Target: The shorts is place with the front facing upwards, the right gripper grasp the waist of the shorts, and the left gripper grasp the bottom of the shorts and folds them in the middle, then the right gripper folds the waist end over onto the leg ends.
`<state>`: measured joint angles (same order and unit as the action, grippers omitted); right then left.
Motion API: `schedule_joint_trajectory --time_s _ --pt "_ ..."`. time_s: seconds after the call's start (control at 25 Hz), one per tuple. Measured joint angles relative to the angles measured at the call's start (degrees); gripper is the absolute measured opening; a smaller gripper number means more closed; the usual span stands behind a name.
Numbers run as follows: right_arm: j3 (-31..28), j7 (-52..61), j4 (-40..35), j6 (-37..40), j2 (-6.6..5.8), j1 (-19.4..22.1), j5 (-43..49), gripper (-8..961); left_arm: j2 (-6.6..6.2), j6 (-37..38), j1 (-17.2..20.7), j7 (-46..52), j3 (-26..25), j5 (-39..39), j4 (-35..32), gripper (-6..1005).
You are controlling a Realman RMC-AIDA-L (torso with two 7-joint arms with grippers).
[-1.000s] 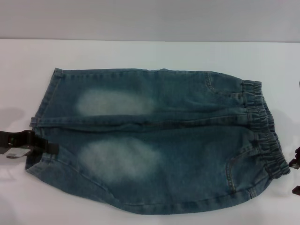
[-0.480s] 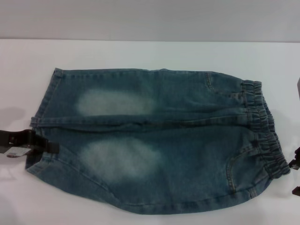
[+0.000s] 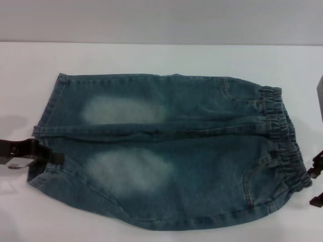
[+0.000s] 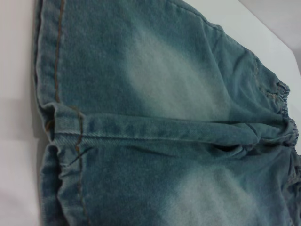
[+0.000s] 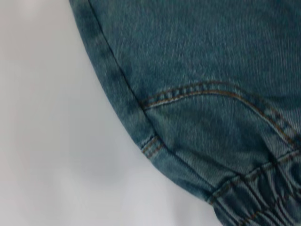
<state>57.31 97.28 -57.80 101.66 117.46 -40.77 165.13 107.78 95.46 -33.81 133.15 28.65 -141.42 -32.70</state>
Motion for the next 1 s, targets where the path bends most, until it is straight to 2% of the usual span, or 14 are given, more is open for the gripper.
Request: schedule_joint_trajectory --time_s 0.4,0.88,1.0 --pt "-0.6 -1.6 -0.1 -0.3 0.12 0.0 -4.7 570 0.13 -0.3 0.0 0.0 0.0 0.0 0.0 13" --pt "-0.3 -1.8 0.0 -2.7 -0.29 0.0 -4.9 557 -0.47 -0.5 -0.1 0.0 -0.1 0.3 0.0 13" --pt "-0.1 -1.8 0.0 -2.9 -0.27 0.0 -4.8 417 -0.71 -0.6 -0.2 0.0 -0.1 0.4 0.0 13"
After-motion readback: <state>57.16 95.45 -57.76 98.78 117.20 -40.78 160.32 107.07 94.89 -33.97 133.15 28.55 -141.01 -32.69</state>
